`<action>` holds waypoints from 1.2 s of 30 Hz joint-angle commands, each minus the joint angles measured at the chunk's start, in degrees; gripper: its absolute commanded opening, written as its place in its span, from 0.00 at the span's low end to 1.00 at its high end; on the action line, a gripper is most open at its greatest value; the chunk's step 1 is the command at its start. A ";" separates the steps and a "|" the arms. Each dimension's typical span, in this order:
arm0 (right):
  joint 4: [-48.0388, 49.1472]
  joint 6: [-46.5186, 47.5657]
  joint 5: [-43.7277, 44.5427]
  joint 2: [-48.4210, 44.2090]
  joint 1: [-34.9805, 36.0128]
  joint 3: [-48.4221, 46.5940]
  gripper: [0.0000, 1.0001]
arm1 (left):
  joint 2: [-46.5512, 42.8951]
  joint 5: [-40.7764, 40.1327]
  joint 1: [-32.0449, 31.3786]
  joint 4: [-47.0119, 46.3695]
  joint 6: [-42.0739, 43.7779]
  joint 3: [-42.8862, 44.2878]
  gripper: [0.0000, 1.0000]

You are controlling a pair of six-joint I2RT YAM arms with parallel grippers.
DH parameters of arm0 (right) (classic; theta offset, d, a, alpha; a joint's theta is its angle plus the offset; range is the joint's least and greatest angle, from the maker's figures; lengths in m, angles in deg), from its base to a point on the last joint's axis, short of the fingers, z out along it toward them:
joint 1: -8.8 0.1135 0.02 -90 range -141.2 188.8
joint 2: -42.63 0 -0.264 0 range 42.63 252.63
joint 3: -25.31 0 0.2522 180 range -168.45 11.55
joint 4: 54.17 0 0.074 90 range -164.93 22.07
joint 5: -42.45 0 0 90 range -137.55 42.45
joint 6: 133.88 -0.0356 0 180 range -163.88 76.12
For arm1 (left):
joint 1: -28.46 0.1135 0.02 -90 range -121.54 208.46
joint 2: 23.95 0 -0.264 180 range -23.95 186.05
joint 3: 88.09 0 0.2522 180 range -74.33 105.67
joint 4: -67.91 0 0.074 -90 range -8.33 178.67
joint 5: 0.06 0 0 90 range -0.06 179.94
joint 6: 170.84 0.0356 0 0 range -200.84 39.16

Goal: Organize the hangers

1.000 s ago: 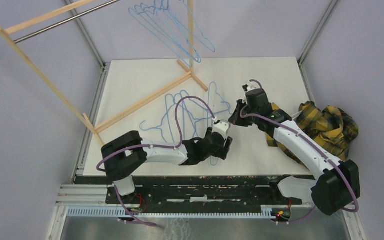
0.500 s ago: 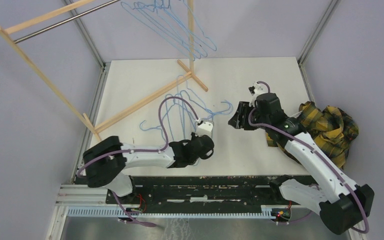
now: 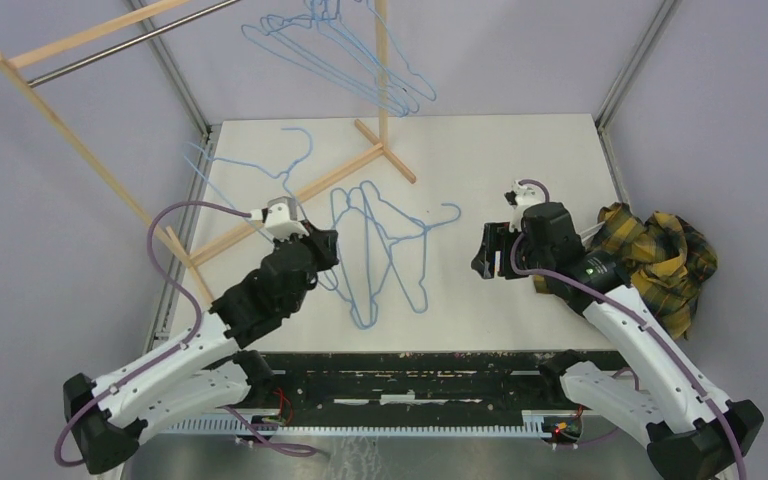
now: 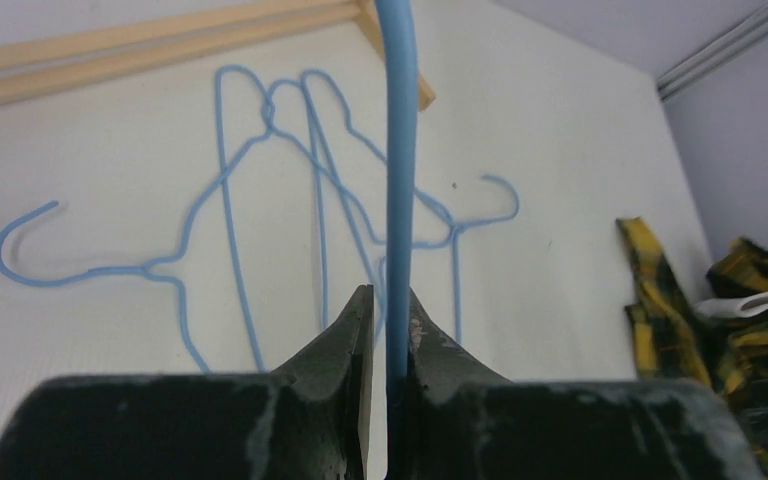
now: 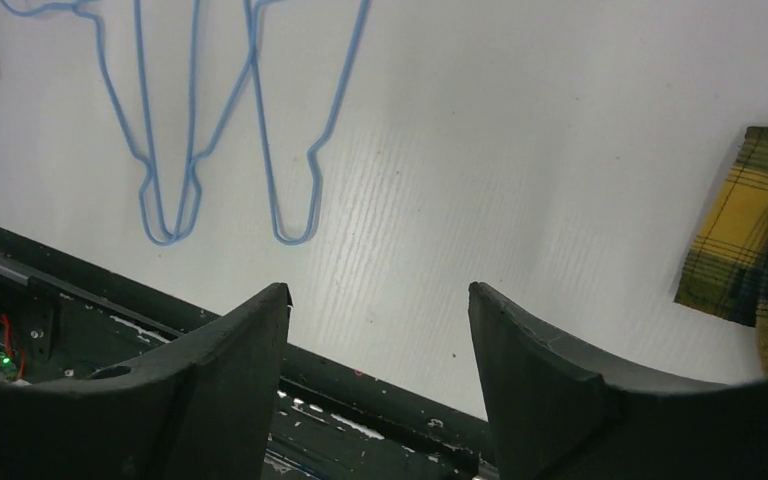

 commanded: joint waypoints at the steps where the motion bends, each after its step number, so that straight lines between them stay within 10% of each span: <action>1: 1.81 1.96 3.12 1.59 0.00 0.02 0.74 | -1.38 9.25 7.68 -7.43 5.88 3.57 0.03; 17: 9.78 2.46 7.72 12.09 -0.01 -3.62 0.81 | 26.94 36.54 26.33 -20.49 11.41 38.06 0.03; 36: 11.12 2.51 8.43 15.76 0.02 -3.46 0.84 | 36.62 40.72 35.63 -21.87 4.40 41.75 0.03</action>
